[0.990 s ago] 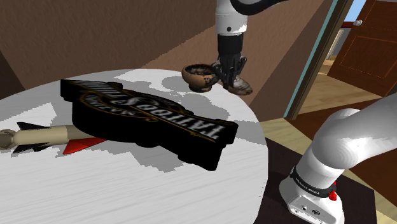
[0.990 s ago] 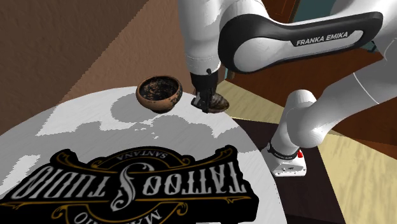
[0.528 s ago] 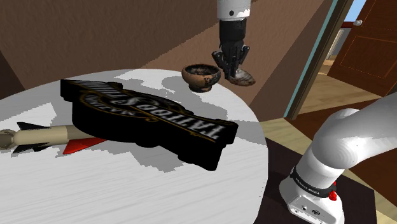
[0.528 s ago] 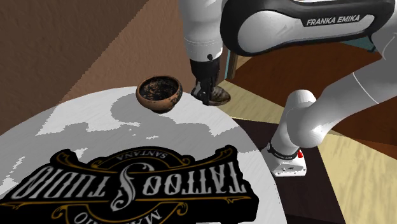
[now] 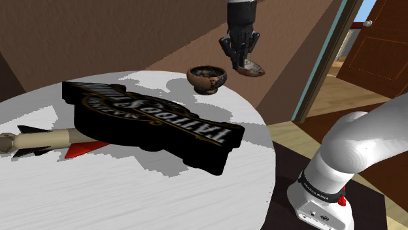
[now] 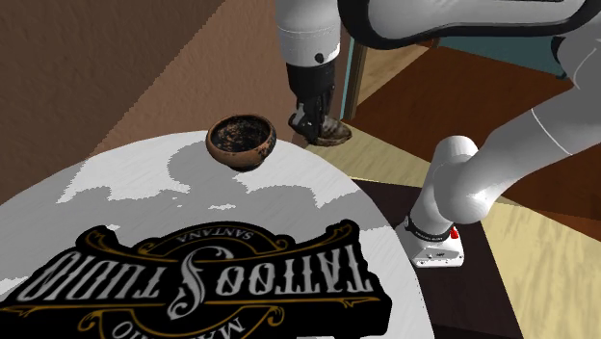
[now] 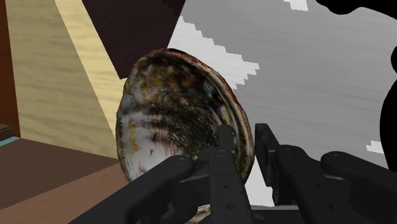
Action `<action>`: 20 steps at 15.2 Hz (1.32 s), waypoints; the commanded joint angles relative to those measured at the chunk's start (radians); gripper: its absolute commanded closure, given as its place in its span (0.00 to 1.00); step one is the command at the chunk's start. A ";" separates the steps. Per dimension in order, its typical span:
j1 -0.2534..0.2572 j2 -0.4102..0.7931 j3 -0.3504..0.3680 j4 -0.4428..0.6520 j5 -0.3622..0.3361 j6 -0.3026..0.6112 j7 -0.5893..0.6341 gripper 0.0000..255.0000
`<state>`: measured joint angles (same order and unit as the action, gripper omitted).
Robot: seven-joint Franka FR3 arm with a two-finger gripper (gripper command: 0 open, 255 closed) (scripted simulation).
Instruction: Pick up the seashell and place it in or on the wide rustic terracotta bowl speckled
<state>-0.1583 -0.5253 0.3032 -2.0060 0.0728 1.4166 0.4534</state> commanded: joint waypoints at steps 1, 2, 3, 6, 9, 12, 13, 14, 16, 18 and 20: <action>-0.008 0.040 0.000 0.044 -0.011 -0.005 -0.003 1.00; -0.015 0.077 0.001 0.075 -0.021 0.000 -0.006 1.00; -0.022 0.115 0.002 0.108 -0.031 0.004 -0.008 1.00; -0.039 0.230 0.006 0.216 -0.063 0.007 -0.012 1.00; -0.052 0.351 0.011 0.340 -0.098 -0.001 -0.013 1.00; -0.057 0.479 0.017 0.485 -0.137 -0.024 -0.012 1.00; -0.056 0.524 0.019 0.539 -0.151 -0.035 -0.011 1.00; -0.054 0.570 0.021 0.597 -0.166 -0.049 -0.011 1.00; -0.046 0.670 0.024 0.726 -0.199 -0.084 -0.010 1.00; -0.027 0.791 0.025 0.896 -0.240 -0.138 -0.013 1.00; -0.032 0.771 0.022 0.838 -0.231 -0.100 -0.013 1.00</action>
<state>-0.1905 0.2384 0.3256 -1.1659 -0.1568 1.3072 0.4407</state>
